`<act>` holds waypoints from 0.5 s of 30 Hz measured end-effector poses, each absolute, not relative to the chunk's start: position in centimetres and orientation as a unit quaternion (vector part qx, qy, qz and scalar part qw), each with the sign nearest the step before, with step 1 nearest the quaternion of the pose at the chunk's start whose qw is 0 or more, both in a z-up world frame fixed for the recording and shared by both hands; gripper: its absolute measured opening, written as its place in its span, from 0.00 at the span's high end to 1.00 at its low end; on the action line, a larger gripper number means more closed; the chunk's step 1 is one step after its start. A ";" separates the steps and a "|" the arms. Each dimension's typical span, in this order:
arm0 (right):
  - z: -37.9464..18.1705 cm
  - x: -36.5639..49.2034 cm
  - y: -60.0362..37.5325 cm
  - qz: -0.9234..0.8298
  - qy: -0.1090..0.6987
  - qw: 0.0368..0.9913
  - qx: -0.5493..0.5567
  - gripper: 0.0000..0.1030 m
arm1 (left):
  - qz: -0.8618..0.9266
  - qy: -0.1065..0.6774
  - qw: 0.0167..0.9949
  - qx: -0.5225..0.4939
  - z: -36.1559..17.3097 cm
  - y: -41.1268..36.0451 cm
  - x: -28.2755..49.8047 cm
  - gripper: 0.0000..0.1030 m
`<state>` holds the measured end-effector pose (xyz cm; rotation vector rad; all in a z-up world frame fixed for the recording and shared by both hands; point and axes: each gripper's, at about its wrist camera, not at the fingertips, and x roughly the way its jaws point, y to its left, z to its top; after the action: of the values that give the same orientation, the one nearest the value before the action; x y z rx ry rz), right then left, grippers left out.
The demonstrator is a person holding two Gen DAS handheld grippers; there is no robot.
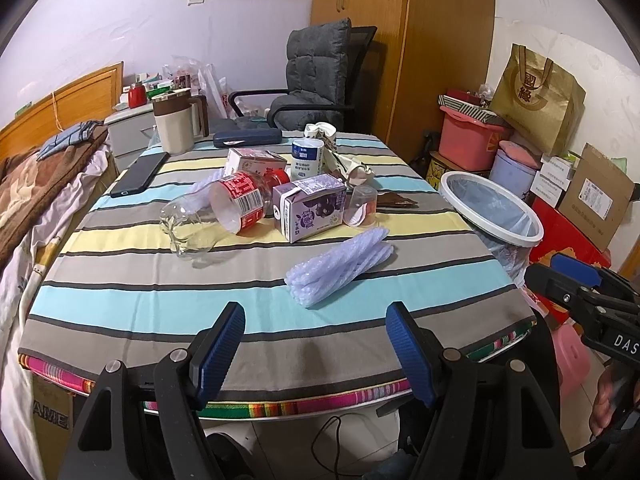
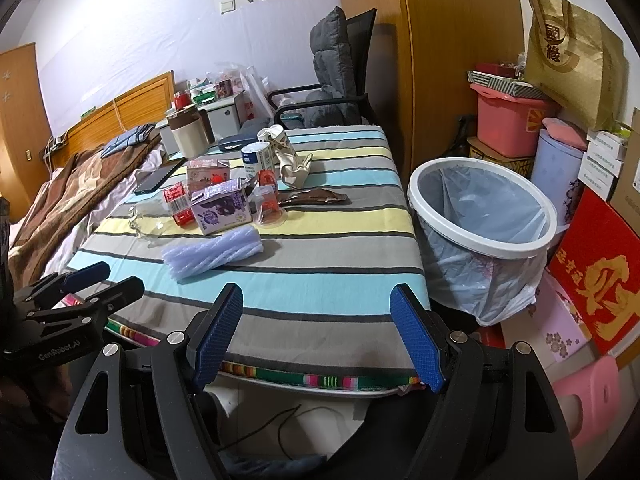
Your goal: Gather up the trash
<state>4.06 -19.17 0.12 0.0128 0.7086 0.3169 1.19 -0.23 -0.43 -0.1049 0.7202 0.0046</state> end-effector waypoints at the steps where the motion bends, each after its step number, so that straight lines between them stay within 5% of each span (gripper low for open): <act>1: 0.1 4.2 -19.2 0.155 0.346 0.925 0.007 0.25 | 0.002 0.354 0.934 -0.053 -0.5 -0.2 1.4 0.30; 15: -0.6 6.2 -18.7 0.174 0.366 0.914 0.005 0.25 | -0.004 0.363 0.930 -0.059 -1.6 0.8 5.4 0.30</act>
<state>6.22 -18.73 -0.56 0.0101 0.7539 0.3584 5.44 0.84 -1.64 -0.1216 0.7428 -0.0075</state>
